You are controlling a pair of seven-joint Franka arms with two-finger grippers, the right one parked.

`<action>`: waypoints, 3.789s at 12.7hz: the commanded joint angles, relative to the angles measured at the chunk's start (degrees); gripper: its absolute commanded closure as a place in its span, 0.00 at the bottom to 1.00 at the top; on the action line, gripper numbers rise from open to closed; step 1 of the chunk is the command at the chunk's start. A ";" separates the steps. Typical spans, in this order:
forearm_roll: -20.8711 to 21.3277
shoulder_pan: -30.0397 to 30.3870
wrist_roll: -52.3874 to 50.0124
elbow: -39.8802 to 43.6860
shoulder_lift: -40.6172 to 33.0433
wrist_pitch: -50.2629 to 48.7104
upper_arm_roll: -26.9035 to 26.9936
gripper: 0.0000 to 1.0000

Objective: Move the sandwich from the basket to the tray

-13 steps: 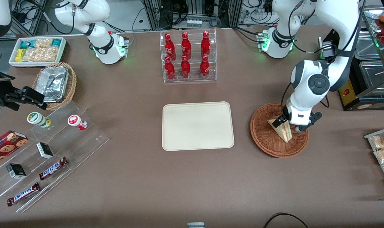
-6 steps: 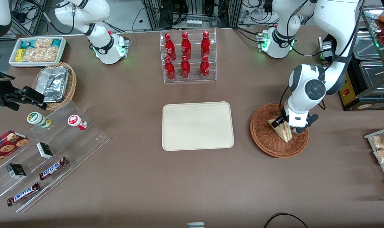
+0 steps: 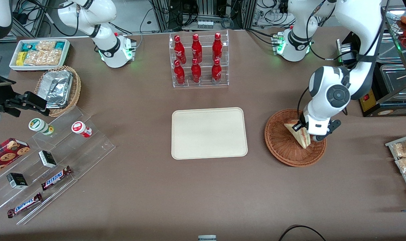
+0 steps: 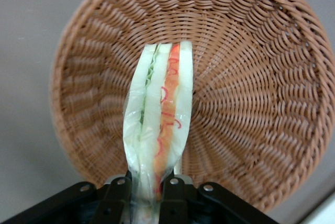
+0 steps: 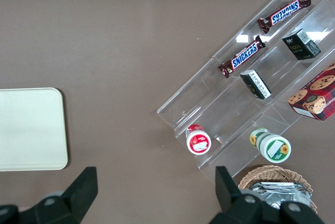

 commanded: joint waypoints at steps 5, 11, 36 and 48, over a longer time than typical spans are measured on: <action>-2.02 -9.73 4.98 16.87 3.39 -19.89 -1.37 0.97; -2.02 -22.31 2.38 32.76 16.81 -19.81 -2.43 0.96; 2.99 -33.92 -12.62 48.45 25.83 -20.06 -2.43 0.00; 3.43 -19.34 13.57 33.25 7.72 -32.02 -0.58 0.00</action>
